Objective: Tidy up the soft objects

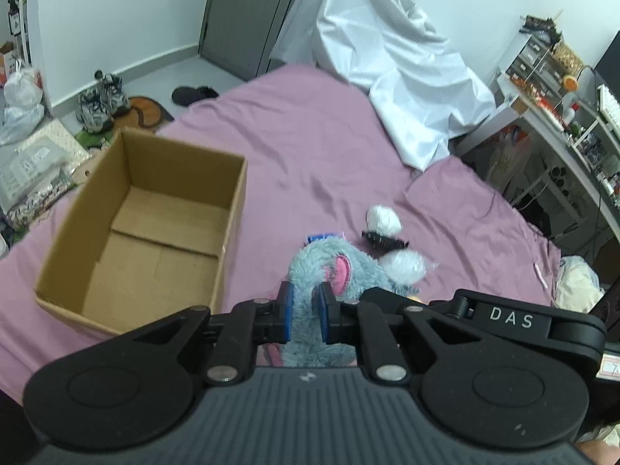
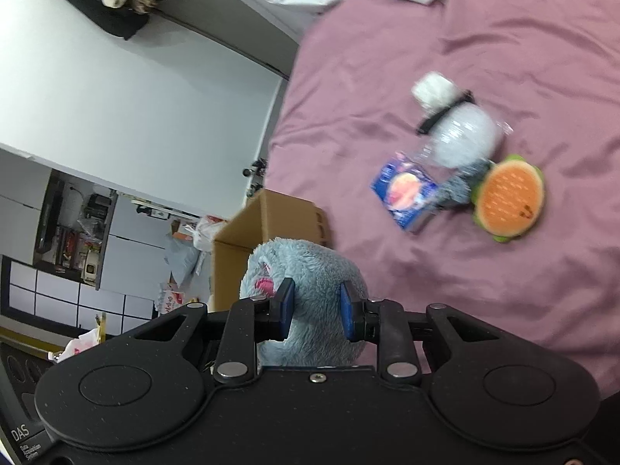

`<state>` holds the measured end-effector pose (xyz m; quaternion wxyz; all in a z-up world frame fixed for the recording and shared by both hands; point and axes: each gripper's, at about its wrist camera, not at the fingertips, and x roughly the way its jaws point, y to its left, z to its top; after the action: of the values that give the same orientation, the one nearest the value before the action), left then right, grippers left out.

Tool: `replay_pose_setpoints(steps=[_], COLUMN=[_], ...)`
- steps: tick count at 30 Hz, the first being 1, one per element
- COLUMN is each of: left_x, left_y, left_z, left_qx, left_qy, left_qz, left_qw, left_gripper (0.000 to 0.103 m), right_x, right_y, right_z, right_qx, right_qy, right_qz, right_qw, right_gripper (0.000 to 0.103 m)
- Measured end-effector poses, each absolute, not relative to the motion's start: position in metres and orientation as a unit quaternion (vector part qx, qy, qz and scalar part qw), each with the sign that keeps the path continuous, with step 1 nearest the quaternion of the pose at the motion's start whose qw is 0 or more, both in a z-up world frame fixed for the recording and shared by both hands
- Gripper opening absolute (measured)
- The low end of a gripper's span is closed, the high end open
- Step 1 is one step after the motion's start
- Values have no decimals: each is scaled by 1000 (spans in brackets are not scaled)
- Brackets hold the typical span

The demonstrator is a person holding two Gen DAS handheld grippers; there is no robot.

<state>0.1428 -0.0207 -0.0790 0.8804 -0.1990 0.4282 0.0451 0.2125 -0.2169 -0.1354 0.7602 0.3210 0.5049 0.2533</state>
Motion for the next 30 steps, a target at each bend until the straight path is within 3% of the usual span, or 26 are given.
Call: replay_pose_setpoints(steps=[12,30], left_x=[130,123], left_y=[17,83], left_z=[-40,-34], left_qx=[-213,-248], left_qy=[385,363], left_qz=[54,71], left_qw=[896,896], left_gripper=[12,12], right_x=[215,218], right_y=[-175,-109], right_z=[-95,-82], right_qx=[296,277], right_qy=[476,469], right_qz=[284,305], right_qw=[778,781], right_gripper=[25,25])
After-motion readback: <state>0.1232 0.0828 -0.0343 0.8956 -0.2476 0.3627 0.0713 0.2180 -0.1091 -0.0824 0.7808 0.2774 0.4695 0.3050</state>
